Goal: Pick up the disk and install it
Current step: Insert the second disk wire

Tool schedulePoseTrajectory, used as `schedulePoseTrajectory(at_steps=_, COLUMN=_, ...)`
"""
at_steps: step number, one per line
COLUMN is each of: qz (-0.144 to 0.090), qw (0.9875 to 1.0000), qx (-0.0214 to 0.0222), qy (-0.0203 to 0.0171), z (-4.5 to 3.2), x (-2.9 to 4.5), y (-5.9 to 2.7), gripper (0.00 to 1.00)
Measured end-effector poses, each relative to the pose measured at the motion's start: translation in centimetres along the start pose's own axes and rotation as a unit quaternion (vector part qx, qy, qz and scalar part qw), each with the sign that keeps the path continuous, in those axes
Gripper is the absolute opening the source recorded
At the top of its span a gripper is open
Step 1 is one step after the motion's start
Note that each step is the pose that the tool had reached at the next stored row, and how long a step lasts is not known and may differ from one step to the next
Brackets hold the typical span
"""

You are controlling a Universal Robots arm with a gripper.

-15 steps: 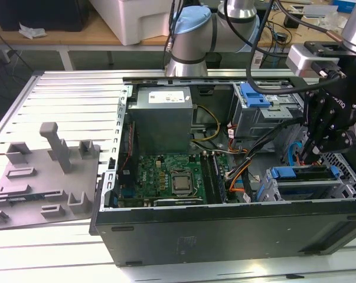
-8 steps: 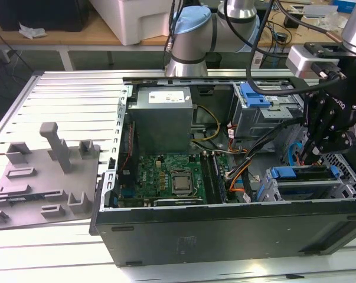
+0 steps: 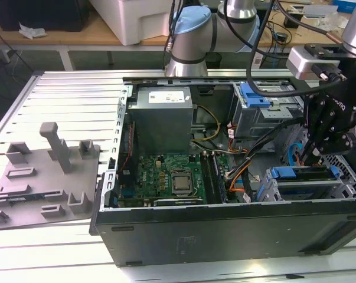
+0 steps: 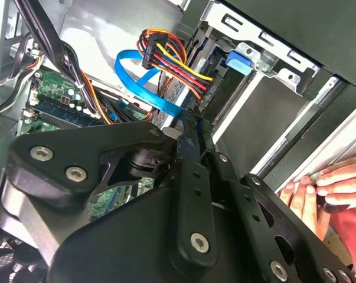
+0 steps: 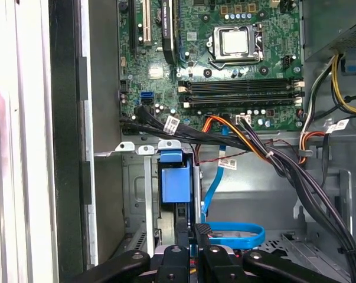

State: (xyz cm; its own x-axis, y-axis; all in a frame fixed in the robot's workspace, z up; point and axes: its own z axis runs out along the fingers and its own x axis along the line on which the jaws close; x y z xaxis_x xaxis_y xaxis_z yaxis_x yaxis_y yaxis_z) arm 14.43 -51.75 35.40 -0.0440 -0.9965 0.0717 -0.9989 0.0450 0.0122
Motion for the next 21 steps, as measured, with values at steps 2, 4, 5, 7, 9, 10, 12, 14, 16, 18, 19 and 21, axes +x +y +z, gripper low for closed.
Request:
schedulePoseTrajectory(at_steps=2, qz=-0.001, qw=1.0000, qx=0.0000, qy=-0.0001, z=0.07, x=0.00, y=0.00, gripper=0.16)
schedulePoseTrajectory(at_steps=4, qz=-0.001, qw=1.0000, qx=0.0001, qy=-0.0001, z=0.11, x=0.00, y=0.00, gripper=0.16)
schedulePoseTrajectory(at_steps=5, qz=-0.001, qw=1.0000, qx=0.0001, qy=-0.0001, z=0.14, x=-0.01, y=0.00, gripper=0.16)
schedulePoseTrajectory(at_steps=7, qz=-0.002, qw=1.0000, qx=0.0001, qy=-0.0001, z=0.17, x=-0.01, y=0.00, gripper=0.16)
schedulePoseTrajectory(at_steps=9, qz=-0.003, qw=1.0000, qx=0.0002, qy=-0.0001, z=0.23, x=-0.01, y=0.00, gripper=0.16)
schedulePoseTrajectory(at_steps=10, qz=-0.003, qw=1.0000, qx=0.0002, qy=-0.0001, z=0.26, x=0.00, y=0.00, gripper=0.16)
schedulePoseTrajectory(at_steps=12, qz=-0.004, qw=1.0000, qx=0.0003, qy=-0.0002, z=0.30, x=0.03, y=-0.01, gripper=0.16)
schedulePoseTrajectory(at_steps=14, qz=-0.005, qw=1.0000, qx=0.0003, qy=-0.0001, z=0.32, x=0.11, y=-0.01, gripper=0.16)
schedulePoseTrajectory(at_steps=16, qz=-0.006, qw=1.0000, qx=0.0004, qy=-0.0001, z=0.35, x=0.19, y=-0.01, gripper=0.16)
schedulePoseTrajectory(at_steps=18, qz=-0.006, qw=1.0000, qx=0.0004, qy=-0.0001, z=0.38, x=0.26, y=-0.02, gripper=0.16)
schedulePoseTrajectory(at_steps=19, qz=-0.007, qw=1.0000, qx=0.0005, qy=-0.0001, z=0.39, x=0.27, y=-0.02, gripper=0.16)
schedulePoseTrajectory(at_steps=21, qz=-0.007, qw=1.0000, qx=0.0005, qy=0.0001, z=0.42, x=0.29, y=-0.02, gripper=0.16)
